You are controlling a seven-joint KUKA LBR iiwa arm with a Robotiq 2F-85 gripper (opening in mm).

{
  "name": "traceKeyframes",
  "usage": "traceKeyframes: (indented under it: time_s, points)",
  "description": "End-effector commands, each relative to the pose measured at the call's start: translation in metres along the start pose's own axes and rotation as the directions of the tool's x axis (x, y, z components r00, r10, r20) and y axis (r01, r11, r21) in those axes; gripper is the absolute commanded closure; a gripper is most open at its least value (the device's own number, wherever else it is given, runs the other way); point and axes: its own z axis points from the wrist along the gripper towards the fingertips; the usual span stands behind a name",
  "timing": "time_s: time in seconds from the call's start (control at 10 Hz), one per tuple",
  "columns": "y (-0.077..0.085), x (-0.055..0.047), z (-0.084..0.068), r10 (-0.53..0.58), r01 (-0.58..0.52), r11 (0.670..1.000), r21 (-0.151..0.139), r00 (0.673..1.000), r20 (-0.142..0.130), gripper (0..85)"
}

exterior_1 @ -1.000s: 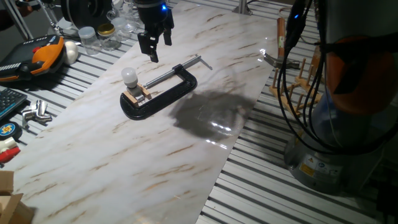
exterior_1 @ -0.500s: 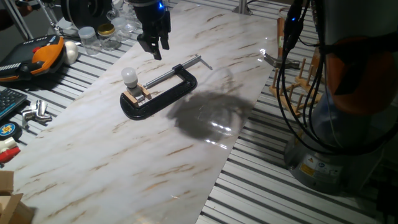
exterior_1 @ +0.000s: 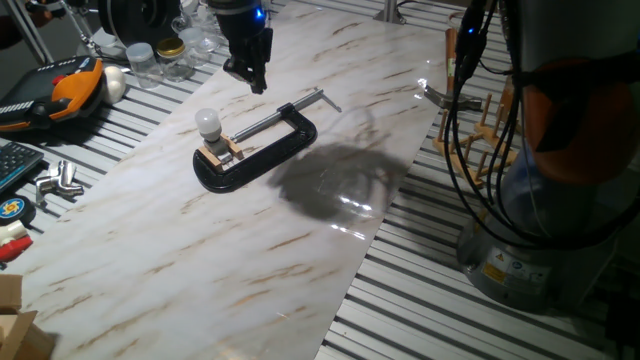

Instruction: Take out the light bulb by rotating it

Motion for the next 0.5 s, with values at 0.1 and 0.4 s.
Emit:
traceKeyframes:
  time_s: [0.1, 0.4]
  points:
    - [0.000, -0.003, 0.006, 0.016, -0.016, 1.000, 0.001, 1.000, 0.010, 85.0]
    - [0.002, -0.012, 0.015, 0.048, -0.048, 0.999, 0.008, 0.999, 0.020, 85.0]
